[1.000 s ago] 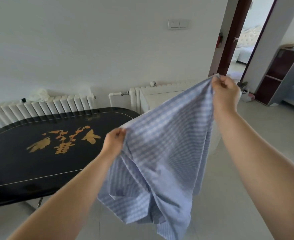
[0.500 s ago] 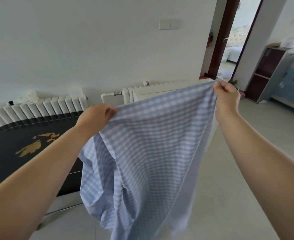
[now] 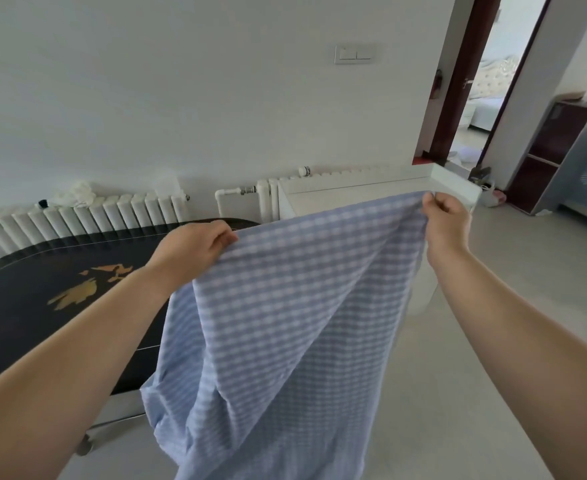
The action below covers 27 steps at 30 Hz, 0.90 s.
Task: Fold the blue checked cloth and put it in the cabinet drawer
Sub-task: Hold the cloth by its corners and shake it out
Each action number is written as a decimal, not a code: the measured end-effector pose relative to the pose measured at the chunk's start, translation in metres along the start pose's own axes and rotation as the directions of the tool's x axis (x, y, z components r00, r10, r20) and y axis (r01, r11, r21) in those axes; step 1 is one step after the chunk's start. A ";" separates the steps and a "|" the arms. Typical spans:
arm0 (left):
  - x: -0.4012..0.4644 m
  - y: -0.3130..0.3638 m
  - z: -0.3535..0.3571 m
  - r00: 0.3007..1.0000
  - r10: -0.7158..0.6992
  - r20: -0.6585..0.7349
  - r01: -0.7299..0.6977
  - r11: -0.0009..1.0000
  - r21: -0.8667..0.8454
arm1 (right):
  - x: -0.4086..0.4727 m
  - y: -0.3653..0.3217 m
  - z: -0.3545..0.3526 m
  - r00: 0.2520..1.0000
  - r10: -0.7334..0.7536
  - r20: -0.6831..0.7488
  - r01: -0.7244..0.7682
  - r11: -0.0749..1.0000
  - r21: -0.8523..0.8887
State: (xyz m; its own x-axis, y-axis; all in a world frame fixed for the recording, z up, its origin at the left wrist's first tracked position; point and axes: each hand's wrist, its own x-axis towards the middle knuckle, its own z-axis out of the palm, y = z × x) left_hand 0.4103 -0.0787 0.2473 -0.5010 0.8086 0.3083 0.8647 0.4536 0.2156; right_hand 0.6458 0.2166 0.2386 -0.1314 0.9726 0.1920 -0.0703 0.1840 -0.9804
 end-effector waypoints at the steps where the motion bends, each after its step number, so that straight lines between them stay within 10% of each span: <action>1: -0.002 -0.004 0.005 1.000 -0.010 -0.007 0.010 1.000 -0.016 | 0.000 0.001 0.003 1.000 -0.018 0.009 0.018 1.000 -0.016; 7: -0.007 -0.024 0.018 0.994 -0.102 -0.050 0.098 0.992 -0.085 | -0.004 0.004 0.013 0.984 0.024 0.179 -0.035 0.997 0.063; 13: -0.015 -0.052 0.025 0.973 -0.229 -0.004 0.223 0.950 -0.218 | -0.001 0.016 -0.005 0.647 0.217 0.731 -0.430 0.896 0.114; 27: -0.008 -0.024 0.031 0.997 -0.043 0.062 0.046 0.998 -0.052 | 0.002 0.022 0.015 0.996 0.088 0.029 -0.088 0.996 0.025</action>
State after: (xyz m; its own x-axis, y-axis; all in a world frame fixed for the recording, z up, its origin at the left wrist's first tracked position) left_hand 0.3943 -0.0849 0.2112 -0.5345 0.8102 0.2408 0.8379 0.4704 0.2770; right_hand 0.6294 0.2201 0.2185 -0.1661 0.9803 0.1065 -0.0829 0.0938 -0.9921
